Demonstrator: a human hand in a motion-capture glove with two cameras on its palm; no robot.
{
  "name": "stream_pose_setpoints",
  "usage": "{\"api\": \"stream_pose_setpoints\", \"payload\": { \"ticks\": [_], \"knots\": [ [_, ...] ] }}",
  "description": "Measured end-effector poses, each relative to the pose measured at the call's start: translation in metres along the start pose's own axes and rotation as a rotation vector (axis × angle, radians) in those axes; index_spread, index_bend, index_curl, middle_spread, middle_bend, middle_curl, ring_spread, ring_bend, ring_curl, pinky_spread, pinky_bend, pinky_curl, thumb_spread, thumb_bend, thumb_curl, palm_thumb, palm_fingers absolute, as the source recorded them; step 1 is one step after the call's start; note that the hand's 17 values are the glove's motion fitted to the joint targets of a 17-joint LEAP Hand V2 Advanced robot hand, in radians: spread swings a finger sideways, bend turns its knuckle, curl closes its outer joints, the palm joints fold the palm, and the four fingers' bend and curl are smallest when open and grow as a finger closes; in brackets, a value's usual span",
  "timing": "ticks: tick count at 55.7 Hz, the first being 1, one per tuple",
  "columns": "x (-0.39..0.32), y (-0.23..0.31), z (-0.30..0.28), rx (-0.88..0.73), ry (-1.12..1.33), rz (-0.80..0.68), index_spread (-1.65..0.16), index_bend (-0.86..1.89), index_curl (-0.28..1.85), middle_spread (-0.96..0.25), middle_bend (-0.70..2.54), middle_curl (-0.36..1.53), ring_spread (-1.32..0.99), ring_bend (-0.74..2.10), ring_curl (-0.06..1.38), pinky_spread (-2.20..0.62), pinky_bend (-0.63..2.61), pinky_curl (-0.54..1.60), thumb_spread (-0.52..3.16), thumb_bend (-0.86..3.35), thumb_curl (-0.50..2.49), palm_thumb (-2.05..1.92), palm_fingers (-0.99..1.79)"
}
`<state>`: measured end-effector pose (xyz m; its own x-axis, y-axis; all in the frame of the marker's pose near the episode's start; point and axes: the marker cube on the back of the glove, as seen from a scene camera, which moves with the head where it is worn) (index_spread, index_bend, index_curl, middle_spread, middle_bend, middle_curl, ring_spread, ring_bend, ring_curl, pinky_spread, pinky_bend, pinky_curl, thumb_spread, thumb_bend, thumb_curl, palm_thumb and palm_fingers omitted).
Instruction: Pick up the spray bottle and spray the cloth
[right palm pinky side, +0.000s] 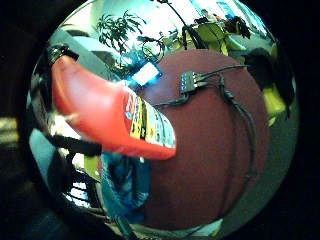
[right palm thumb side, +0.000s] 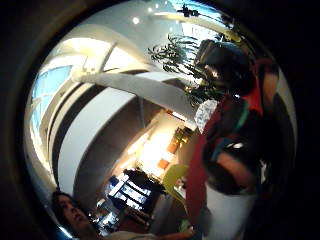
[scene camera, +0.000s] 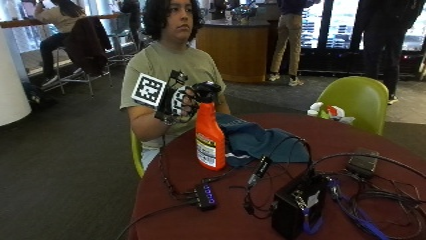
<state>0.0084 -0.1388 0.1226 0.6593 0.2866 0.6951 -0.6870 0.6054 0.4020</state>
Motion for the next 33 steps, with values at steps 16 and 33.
{"api": "stream_pose_setpoints", "payload": {
  "ticks": [16, 33],
  "knots": [
    [-0.006, 0.054, -0.055, -0.366, 0.365, -0.319, -0.24, 0.27, 0.50, -0.02, 0.45, 0.59, -0.07, 0.63, 0.52, -0.08, 0.61, 0.52, 1.27, -0.03, 0.59, 0.74, 0.68],
    [-0.002, 0.106, -0.121, -0.587, 0.543, -0.291, -0.37, 0.16, 0.39, 0.04, 0.20, 0.43, 0.00, 0.33, 0.37, 0.23, 0.39, 0.38, 1.25, -0.03, 0.49, 0.57, 0.40]
  ]
}}
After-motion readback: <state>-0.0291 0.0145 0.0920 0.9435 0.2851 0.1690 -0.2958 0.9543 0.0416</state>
